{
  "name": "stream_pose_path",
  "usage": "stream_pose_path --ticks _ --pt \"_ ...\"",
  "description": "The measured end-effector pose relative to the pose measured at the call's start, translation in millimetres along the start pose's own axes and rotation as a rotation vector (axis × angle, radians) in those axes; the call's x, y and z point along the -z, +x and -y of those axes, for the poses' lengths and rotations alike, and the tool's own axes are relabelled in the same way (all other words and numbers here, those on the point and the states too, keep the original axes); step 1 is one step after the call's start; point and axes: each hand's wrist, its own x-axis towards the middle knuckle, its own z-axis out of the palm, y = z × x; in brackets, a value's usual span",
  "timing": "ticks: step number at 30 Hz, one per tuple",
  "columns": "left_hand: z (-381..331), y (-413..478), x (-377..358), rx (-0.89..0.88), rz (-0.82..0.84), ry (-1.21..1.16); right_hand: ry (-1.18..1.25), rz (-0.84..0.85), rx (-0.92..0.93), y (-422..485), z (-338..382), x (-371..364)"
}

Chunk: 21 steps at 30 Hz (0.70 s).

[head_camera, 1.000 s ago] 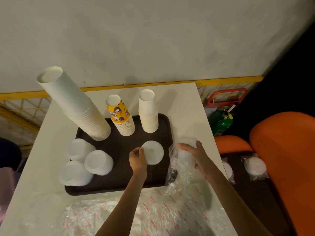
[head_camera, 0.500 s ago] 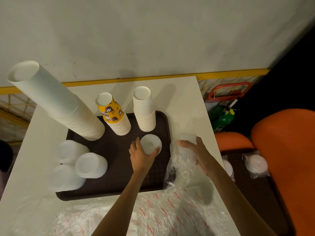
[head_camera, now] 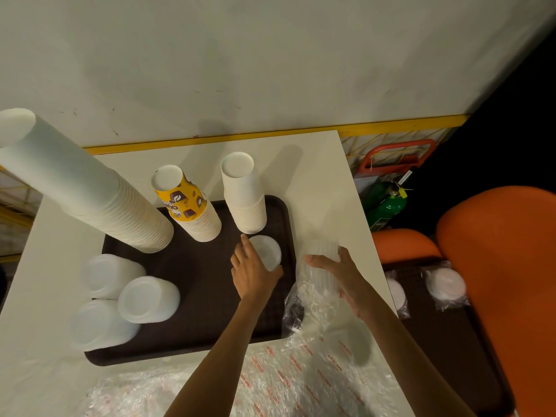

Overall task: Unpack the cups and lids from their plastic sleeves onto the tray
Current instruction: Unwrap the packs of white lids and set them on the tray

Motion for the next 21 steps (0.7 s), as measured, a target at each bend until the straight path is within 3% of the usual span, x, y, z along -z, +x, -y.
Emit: stream_pose_path --ticks 9,16,21 --pt "-6 -1 1 0.001 0.028 -0.078 0.045 -0.001 0.008 -2 2 7" --pt "9 -20 20 -0.045 0.032 -0.438 0.054 -0.013 0.026 -20 5 8" --pt "1 -53 54 -0.092 -0.161 -0.828 0.071 0.041 0.034 -40 9 4"
